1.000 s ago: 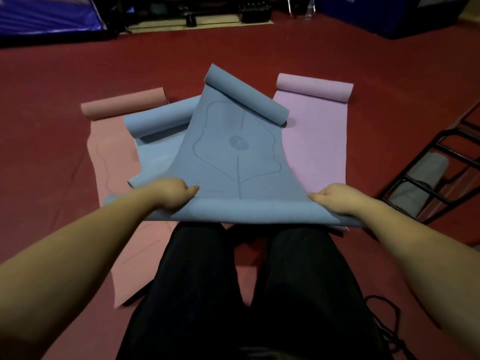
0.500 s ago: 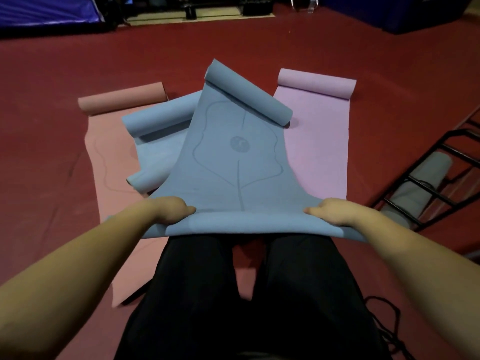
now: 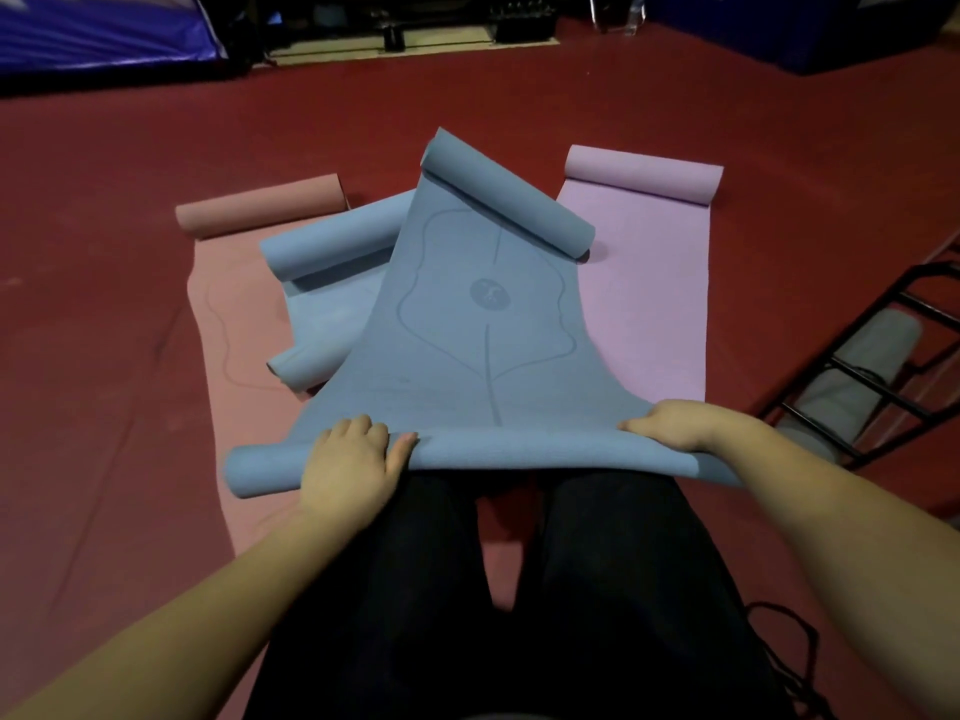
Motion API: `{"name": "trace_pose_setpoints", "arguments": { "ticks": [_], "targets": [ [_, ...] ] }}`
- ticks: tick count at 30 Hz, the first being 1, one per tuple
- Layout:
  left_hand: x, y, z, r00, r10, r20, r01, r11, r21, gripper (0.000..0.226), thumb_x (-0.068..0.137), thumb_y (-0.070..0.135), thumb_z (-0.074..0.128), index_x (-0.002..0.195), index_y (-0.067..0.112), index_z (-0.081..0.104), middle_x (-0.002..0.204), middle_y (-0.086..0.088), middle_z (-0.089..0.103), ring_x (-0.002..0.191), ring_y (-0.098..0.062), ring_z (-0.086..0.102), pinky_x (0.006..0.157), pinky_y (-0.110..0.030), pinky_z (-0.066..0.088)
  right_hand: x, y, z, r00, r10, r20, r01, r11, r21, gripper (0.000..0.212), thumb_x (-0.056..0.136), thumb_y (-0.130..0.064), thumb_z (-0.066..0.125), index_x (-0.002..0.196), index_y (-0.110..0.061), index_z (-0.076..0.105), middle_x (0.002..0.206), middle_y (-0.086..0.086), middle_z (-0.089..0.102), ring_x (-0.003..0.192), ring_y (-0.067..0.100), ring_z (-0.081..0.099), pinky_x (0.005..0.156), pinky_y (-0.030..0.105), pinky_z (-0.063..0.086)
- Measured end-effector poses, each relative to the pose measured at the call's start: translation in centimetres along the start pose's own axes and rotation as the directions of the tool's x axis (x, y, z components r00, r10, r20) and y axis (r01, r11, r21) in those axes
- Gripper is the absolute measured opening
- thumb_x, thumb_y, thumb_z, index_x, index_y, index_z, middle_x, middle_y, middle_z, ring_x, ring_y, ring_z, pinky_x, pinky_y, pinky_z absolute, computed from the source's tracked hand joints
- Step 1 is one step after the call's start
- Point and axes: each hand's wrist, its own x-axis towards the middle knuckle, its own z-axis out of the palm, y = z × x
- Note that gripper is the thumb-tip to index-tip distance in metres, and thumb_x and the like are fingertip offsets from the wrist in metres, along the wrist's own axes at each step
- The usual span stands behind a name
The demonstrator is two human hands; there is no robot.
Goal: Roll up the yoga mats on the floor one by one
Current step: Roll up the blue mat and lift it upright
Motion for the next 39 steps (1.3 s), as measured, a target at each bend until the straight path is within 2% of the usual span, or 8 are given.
{"name": "trace_pose_setpoints", "arguments": {
  "ticks": [4,8,16,21,24,27,29,39],
  "targets": [
    [1.2,-0.2,-0.1,1.000,-0.007,0.025,0.007,1.000,-0.016,0.060,0.093,0.054,0.019,0.062,0.016,0.052,0.067,-0.006,0.059,0.071,-0.034,0.059,0.065,-0.039,0.040,-0.1,-0.2,0.0,1.000,-0.003,-0.003,0.003,1.000,-0.023,0.055,0.096,-0.056,0.046,0.124,-0.012,0.063,0.129,0.010,0.060,0.099,0.022,0.051,0.085,0.029,0.037],
    [3.1,-0.3,-0.5,0.993,-0.038,0.110,0.041,0.999,-0.024,0.058,0.101,0.050,0.026,0.063,0.014,0.051,0.072,-0.005,0.061,0.075,-0.029,0.058,0.065,-0.036,0.040,-0.1,-0.1,0.8,0.983,-0.067,-0.172,0.069,0.998,0.004,0.036,0.096,-0.055,0.047,0.090,-0.021,0.055,0.102,0.006,0.062,0.092,0.023,0.055,0.073,0.032,0.037],
    [5.7,-0.1,-1.5,0.897,-0.085,0.434,0.106,0.994,-0.026,0.059,0.103,0.052,0.018,0.073,0.019,0.056,0.089,-0.005,0.061,0.088,-0.024,0.056,0.079,-0.035,0.040,-3.3,0.3,5.4,0.724,-0.215,-0.655,0.142,0.976,-0.164,0.065,0.091,-0.064,0.027,0.079,-0.012,0.066,0.086,0.009,0.065,0.089,0.031,0.060,0.071,0.036,0.043],
    [6.6,-0.2,-1.9,0.857,-0.032,0.514,0.060,0.998,-0.037,0.058,0.101,0.051,0.014,0.110,0.013,0.058,0.123,-0.012,0.059,0.106,-0.029,0.052,0.092,-0.035,0.040,-2.5,-0.3,6.2,0.728,-0.155,-0.668,0.081,0.987,-0.141,0.055,0.097,-0.055,0.036,0.082,-0.011,0.066,0.089,0.009,0.064,0.092,0.030,0.059,0.071,0.036,0.040],
    [5.7,-0.8,-1.6,0.901,-0.028,0.432,0.047,0.998,-0.033,0.053,0.101,0.038,0.026,0.145,0.009,0.032,0.133,-0.016,0.042,0.121,-0.034,0.044,0.099,-0.043,0.041,-1.7,-0.4,5.6,0.747,-0.134,-0.651,0.069,0.990,-0.125,0.048,0.099,-0.051,0.038,0.076,-0.017,0.062,0.089,0.008,0.065,0.091,0.029,0.061,0.066,0.034,0.034],
    [3.7,0.3,-1.5,0.948,-0.075,0.309,0.092,0.995,-0.043,0.058,0.098,0.042,0.019,0.102,0.004,0.062,0.095,-0.015,0.057,0.093,-0.036,0.051,0.081,-0.049,0.043,-0.9,-0.6,4.7,0.794,-0.112,-0.597,0.051,0.992,-0.118,0.052,0.100,-0.052,0.033,0.077,-0.017,0.064,0.088,0.007,0.067,0.089,0.028,0.063,0.064,0.032,0.035],
    [2.2,0.4,0.0,0.990,-0.073,0.124,0.080,0.995,-0.055,0.052,0.096,0.044,0.027,0.075,0.008,0.058,0.074,-0.011,0.052,0.077,-0.034,0.049,0.068,-0.047,0.043,-0.5,-0.8,4.1,0.828,-0.092,-0.553,0.032,0.993,-0.117,0.055,0.101,-0.052,0.030,0.084,-0.017,0.070,0.090,0.006,0.069,0.091,0.028,0.062,0.066,0.031,0.037],
    [6.6,1.0,-2.7,0.989,0.045,0.140,-0.057,0.995,0.082,0.055,0.105,0.038,0.023,0.086,0.010,0.068,0.086,-0.011,0.069,0.083,-0.035,0.064,0.066,-0.039,0.048,-0.9,-1.9,-0.5,0.945,-0.061,-0.323,0.009,0.987,-0.159,0.059,0.100,-0.049,0.026,0.113,-0.011,0.069,0.118,0.017,0.064,0.100,0.030,0.057,0.077,0.031,0.039]
  ]
}}
